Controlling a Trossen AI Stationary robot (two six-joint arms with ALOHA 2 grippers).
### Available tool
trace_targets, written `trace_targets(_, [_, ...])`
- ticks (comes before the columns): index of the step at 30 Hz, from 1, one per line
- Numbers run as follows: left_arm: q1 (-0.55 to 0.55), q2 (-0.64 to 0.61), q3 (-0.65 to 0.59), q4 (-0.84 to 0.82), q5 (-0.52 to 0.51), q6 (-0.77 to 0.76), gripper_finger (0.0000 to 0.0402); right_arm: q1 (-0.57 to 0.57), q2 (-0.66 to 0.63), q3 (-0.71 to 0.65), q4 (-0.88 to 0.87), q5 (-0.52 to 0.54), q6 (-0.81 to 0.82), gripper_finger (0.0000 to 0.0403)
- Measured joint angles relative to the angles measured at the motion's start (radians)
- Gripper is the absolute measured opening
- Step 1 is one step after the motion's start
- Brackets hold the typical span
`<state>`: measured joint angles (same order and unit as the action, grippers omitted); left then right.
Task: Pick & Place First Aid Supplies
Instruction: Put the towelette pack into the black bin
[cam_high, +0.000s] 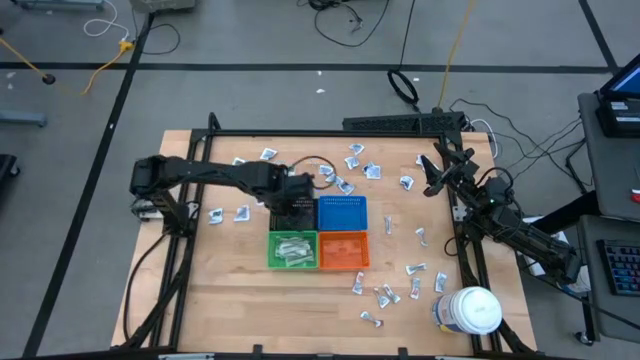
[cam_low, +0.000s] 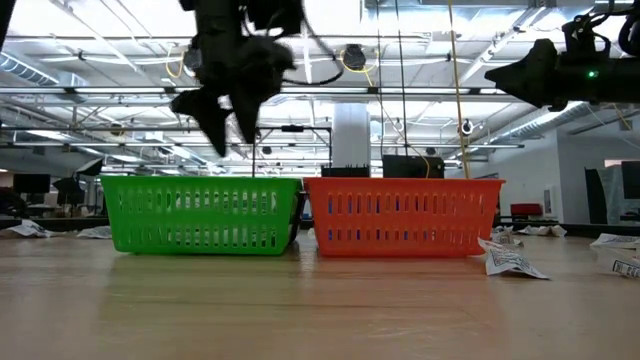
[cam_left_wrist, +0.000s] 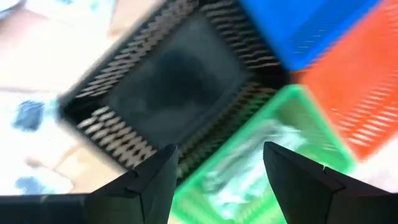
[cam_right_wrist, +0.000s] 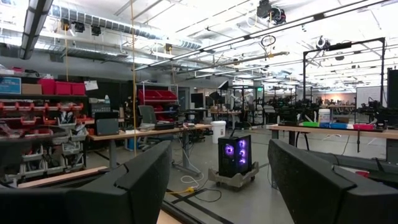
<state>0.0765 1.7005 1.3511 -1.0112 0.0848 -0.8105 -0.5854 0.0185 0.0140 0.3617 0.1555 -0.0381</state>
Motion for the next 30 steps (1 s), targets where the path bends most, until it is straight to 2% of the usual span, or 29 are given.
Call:
trace_targets(11, [0.091, -0.242, -0.318, 0.012, -0.086, -0.056, 0.0244, 0.000, 0.000, 0.000, 0.003, 0.000, 0.000, 0.0263])
trace_targets(18, [0.182, -0.379, -0.495, 0.009, -0.090, -0.038, 0.0244, 0.000, 0.000, 0.000, 0.000, 0.000, 0.000, 0.0263])
trace_targets(24, [0.220, -0.455, -0.583, 0.004, -0.147, -0.022, 0.0244, 0.000, 0.000, 0.000, 0.000, 0.000, 0.000, 0.0263])
trace_targets(30, [0.219, -0.460, -0.624, 0.024, -0.150, -0.028, 0.0244, 0.000, 0.000, 0.000, 0.000, 0.000, 0.000, 0.0263])
